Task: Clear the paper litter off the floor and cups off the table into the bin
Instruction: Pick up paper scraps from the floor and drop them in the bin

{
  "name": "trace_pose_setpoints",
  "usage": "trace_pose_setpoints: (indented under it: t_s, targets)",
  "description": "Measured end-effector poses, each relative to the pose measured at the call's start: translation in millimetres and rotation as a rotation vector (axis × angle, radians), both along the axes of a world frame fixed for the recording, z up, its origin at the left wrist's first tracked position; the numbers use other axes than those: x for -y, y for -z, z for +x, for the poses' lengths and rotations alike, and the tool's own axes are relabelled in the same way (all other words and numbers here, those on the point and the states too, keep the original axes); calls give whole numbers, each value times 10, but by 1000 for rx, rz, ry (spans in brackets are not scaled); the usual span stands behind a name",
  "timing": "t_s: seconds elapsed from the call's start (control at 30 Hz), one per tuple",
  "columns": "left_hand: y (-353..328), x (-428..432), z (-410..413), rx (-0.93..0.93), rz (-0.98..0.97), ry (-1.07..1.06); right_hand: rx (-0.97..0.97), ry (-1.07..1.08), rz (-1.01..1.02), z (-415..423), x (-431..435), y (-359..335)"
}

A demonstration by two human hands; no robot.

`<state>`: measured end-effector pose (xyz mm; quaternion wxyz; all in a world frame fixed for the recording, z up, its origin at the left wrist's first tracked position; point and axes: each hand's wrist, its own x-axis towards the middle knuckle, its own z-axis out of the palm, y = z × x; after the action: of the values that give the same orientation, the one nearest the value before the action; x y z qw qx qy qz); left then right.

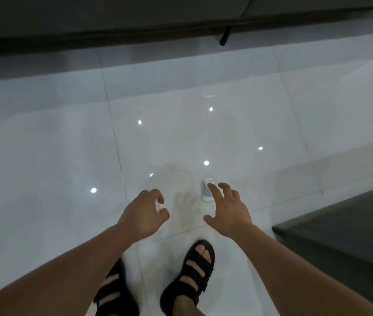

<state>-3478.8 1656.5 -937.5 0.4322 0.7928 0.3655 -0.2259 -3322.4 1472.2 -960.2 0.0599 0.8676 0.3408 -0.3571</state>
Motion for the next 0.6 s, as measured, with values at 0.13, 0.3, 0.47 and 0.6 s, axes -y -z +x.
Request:
trace_pose_setpoints:
  t_s: [0.13,0.3,0.47,0.6]
  targets:
    - [687,-128,309,43,46,104,35,-30,-61,195,-96,770]
    - [1435,-247,509,63,61,201,45,-63,-123,236,-74,1607]
    - [1689,-225,627,113,20,192,60,18,-20,211,39,1876]
    - [1349,-123,755,163,116,276,62,61,41,165,37,1423]
